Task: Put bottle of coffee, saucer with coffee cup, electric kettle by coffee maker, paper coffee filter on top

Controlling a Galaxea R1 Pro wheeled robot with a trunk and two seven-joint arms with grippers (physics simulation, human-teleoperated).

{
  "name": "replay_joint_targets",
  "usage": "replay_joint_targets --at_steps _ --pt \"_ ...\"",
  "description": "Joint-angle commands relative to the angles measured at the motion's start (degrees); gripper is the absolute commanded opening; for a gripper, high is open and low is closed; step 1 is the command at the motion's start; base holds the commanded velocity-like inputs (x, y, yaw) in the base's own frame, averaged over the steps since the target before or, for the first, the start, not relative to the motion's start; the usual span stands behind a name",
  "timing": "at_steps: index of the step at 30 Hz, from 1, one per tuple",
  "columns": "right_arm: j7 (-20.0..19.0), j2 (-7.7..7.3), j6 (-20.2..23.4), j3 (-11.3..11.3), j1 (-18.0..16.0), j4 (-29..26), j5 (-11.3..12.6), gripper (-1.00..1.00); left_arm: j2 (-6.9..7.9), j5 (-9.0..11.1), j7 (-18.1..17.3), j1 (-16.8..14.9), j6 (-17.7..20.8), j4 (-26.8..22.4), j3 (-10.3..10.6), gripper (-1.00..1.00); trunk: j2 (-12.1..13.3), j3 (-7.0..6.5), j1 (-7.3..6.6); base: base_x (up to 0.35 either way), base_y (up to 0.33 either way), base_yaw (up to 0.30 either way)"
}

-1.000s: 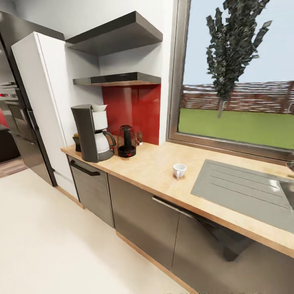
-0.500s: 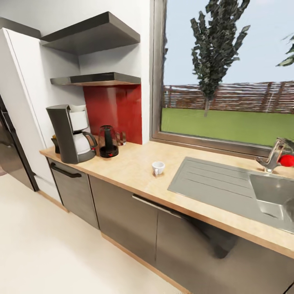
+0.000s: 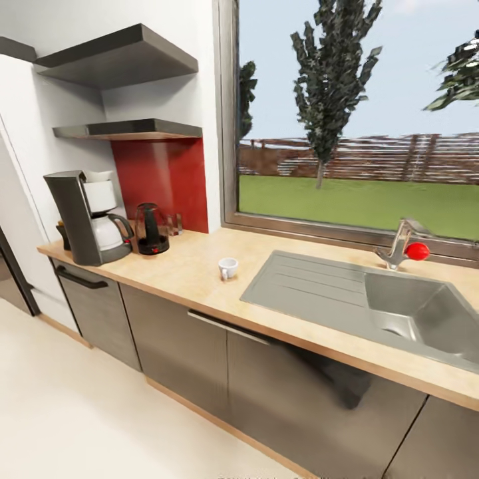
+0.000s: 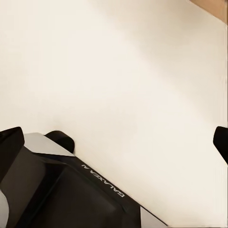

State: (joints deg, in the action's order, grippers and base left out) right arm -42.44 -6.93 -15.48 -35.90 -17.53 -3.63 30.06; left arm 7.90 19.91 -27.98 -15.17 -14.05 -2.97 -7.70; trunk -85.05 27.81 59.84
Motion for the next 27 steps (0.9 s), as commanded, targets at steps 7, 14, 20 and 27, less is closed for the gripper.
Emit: replay_joint_targets --at_steps 7,14,20,27 --pt "-0.1 -0.01 -0.21 -0.48 -0.04 0.03 0.41 1.0 0.01 -0.13 -0.33 -0.04 -0.07 0.07 -0.46 1.0 -0.03 0.06 -0.01 -0.056 -0.072 -0.239" --pt "-0.1 -0.01 -0.25 -0.48 -0.04 0.03 0.35 1.0 -0.05 -0.13 -0.33 -0.04 -0.1 0.07 -0.4 1.0 -0.03 0.06 -0.01 -0.169 -0.199 -0.075" --pt "-0.1 -0.01 -0.19 -0.48 -0.04 0.03 0.35 1.0 -0.07 -0.13 -0.33 -0.04 -0.1 0.12 -0.39 1.0 -0.03 0.06 -0.01 -0.2 -0.238 -0.178" --pt "-0.1 -0.01 -0.19 -0.48 -0.04 0.03 0.37 1.0 -0.08 -0.17 -0.33 -0.04 -0.1 0.16 -0.39 1.0 -0.03 0.06 -0.01 -0.174 -0.255 -0.269"
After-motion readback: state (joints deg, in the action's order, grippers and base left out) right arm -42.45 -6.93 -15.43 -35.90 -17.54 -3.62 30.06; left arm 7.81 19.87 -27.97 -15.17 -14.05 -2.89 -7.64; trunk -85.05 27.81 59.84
